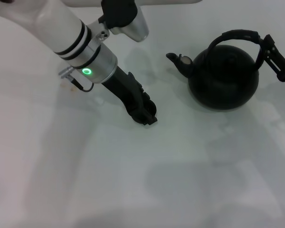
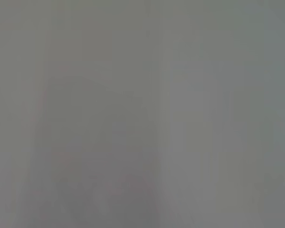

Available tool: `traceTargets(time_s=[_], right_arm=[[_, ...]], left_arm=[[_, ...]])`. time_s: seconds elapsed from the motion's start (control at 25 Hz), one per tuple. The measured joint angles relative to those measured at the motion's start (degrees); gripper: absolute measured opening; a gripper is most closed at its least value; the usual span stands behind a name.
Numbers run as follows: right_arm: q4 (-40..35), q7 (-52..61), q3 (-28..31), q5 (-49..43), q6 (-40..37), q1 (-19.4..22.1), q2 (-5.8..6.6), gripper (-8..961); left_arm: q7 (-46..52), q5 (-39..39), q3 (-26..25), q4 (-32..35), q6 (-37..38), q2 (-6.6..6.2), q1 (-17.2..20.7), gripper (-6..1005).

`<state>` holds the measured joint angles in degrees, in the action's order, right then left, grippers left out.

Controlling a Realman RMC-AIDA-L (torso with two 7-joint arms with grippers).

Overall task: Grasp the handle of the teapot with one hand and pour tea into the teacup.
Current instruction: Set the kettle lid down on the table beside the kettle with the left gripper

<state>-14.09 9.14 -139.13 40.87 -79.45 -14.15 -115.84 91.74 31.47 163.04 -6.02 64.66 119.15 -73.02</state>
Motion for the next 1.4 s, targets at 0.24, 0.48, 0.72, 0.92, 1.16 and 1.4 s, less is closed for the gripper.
traceTargets(time_s=[0.24,0.48,0.72,0.92,1.16,1.4], right_arm=[[-0.1,0.0,0.0,-0.2,0.0,0.1,0.0,885],[-0.1,0.0,0.0,-0.3,-0.3,0.2,0.0,884],[-0.1,0.0,0.0,-0.3,-0.2,0.2,0.0,884],[-0.1,0.0,0.0,-0.3,-0.2,0.2,0.0,884],[-0.1,0.0,0.0,-0.1,-0.4,0.4,0.01,885],[-0.1,0.0,0.0,-0.1,-0.4,0.4,0.0,885]], left_arm=[[0.4,0.4,0.0,0.6,-0.8,0.03,0.0,767],[0.9,1.1,0.0,0.6,-1.5,0.03,0.0,774],[1.3,1.1,0.0,0.7,-1.6,0.03,0.1,782],[1.5,1.1,0.0,1.2,-1.4,0.03,0.0,788],[1.5,1.1,0.0,1.4,-1.3,-0.03,-0.1,796],[1.5,1.1,0.0,1.7,-1.3,-0.12,-0.4,811]])
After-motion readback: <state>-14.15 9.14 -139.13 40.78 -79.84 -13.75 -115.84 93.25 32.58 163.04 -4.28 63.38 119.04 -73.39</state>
